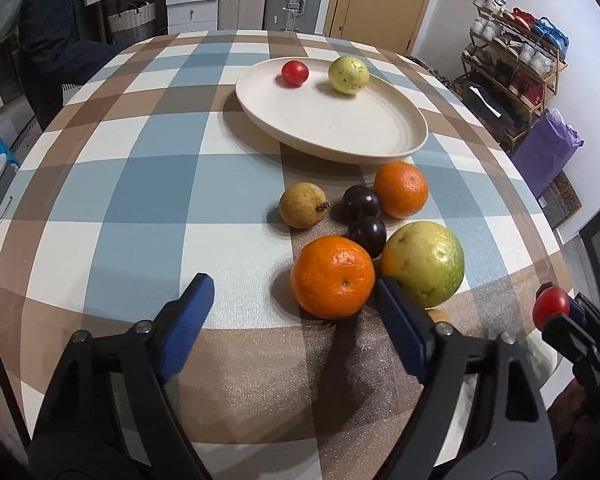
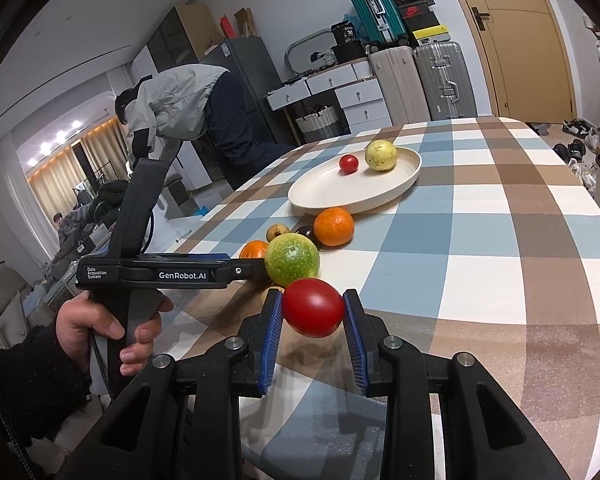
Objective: Organize fruits
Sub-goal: 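Grasp the second red tomato with the right tool while the left tool grasps an orange, then carry the orange and tomato onto the cream plate and open both tools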
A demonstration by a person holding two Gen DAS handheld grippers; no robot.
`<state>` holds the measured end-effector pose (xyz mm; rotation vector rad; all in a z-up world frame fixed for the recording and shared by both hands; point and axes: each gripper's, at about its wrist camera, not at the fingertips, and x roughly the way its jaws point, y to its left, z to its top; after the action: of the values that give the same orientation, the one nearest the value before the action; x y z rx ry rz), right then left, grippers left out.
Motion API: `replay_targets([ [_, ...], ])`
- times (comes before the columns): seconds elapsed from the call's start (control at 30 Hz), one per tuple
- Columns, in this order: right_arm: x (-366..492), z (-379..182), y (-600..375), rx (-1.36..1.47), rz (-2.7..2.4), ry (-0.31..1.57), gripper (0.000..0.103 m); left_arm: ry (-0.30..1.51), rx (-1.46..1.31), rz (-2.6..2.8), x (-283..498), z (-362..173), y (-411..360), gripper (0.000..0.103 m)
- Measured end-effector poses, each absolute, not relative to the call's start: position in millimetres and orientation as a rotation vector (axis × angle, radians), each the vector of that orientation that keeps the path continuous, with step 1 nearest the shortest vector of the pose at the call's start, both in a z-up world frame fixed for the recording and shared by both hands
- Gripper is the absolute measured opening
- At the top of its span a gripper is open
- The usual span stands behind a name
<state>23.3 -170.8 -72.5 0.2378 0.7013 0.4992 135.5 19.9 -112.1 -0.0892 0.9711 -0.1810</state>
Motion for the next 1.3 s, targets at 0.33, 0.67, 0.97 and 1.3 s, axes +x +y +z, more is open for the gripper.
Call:
replay_targets([
  [0.33, 23.3, -72.2, -172.9, 0.239, 0.492, 0.701, 0.031, 0.955, -0.093, -0.25, 133.6, -108.3, 17.5, 0.056],
  [0.67, 23.3, -71.4, -169.5, 0.223, 0.489, 0.711, 0.031, 0.926, -0.102, -0.338, 128.9, -105.0, 21.1, 0.038],
  [0.97, 35.1, -66.8, -155.5, 0.2, 0.501, 0.722, 0.031, 0.887, -0.139, -0.334, 122.1, -90.6, 45.8, 0.038],
  [1.3, 60.0, -55.9, -133.6, 0.186, 0.543, 0.719, 0.031, 0.845, -0.184, -0.321, 145.8, -61.0, 73.2, 0.038],
])
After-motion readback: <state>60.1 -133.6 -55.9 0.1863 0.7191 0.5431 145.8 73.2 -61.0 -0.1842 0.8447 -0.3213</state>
